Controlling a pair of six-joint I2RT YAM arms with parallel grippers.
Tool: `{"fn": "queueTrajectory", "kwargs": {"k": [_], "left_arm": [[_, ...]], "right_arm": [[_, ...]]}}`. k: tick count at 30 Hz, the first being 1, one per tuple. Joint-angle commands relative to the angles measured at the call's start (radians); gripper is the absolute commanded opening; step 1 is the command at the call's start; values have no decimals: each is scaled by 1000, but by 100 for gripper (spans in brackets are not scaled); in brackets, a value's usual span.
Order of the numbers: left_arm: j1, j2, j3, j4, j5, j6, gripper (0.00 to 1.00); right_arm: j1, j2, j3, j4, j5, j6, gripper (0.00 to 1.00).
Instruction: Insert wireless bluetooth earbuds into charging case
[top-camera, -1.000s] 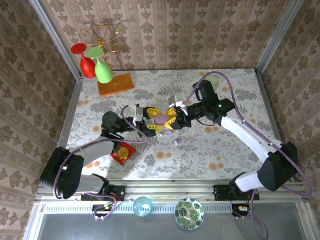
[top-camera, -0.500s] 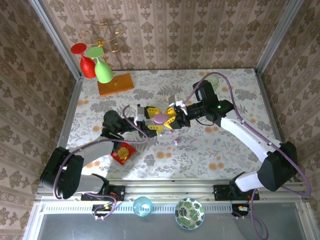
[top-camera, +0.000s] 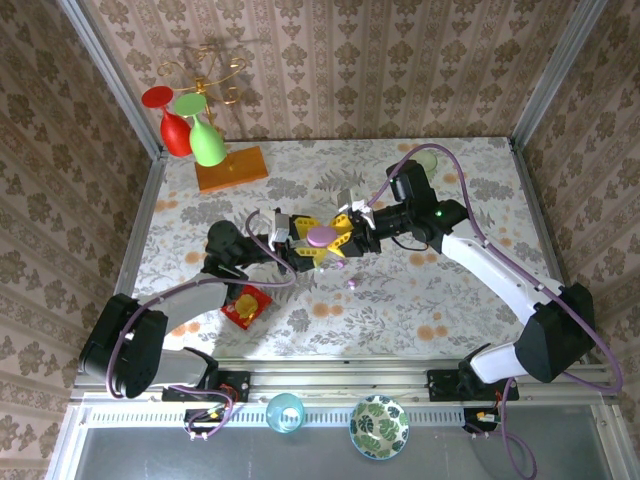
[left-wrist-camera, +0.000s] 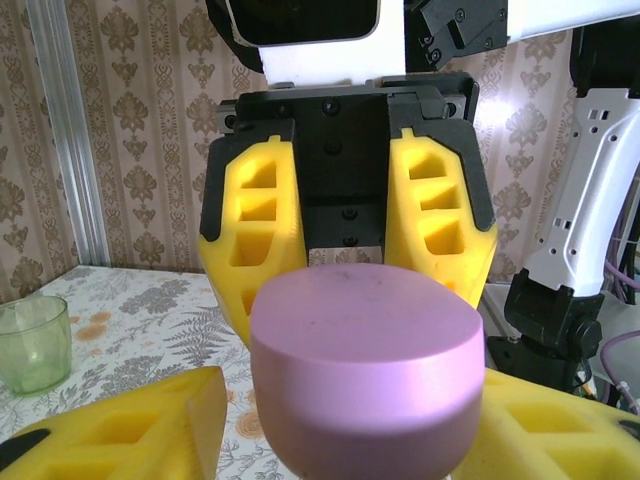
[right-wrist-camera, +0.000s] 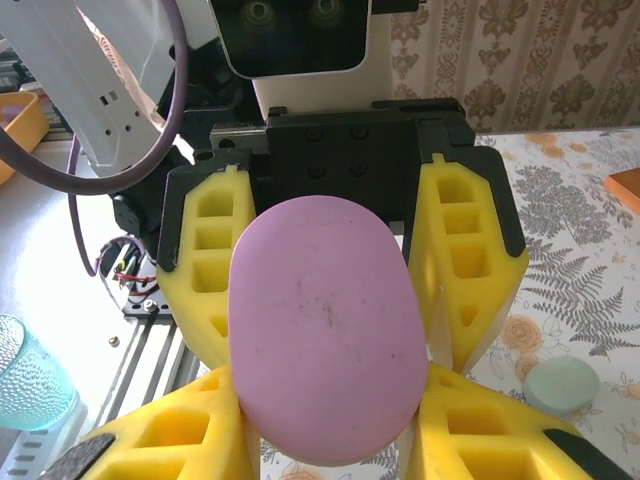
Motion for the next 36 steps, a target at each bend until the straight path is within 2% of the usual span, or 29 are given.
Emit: {"fn": "queueTrajectory", "kwargs": {"k": [1, 5, 13, 21, 26, 33, 36], "left_arm": [[2, -23, -6, 47, -11, -16, 58], [2, -25, -6, 50, -15, -21, 58], [2, -20, -6, 55, -11, -28, 50], [2, -16, 0, 56, -21, -43, 53], [2, -9, 3, 53, -21, -49, 45], [2, -2, 9, 53, -21, -52, 44], [2, 2, 11, 53, -19, -54, 38]], "right_arm": [[-3, -8, 6, -4, 18, 4, 32], [-3, -6, 4, -2, 30, 7, 32], [-3, -3, 4, 0, 30, 6, 32], [-2, 1, 9, -5, 50, -1, 32], [-1, -6, -1, 24, 40, 9, 32], [-1, -11, -11, 45, 37, 13, 32], [-1, -12, -14, 50, 39, 18, 32]]}}
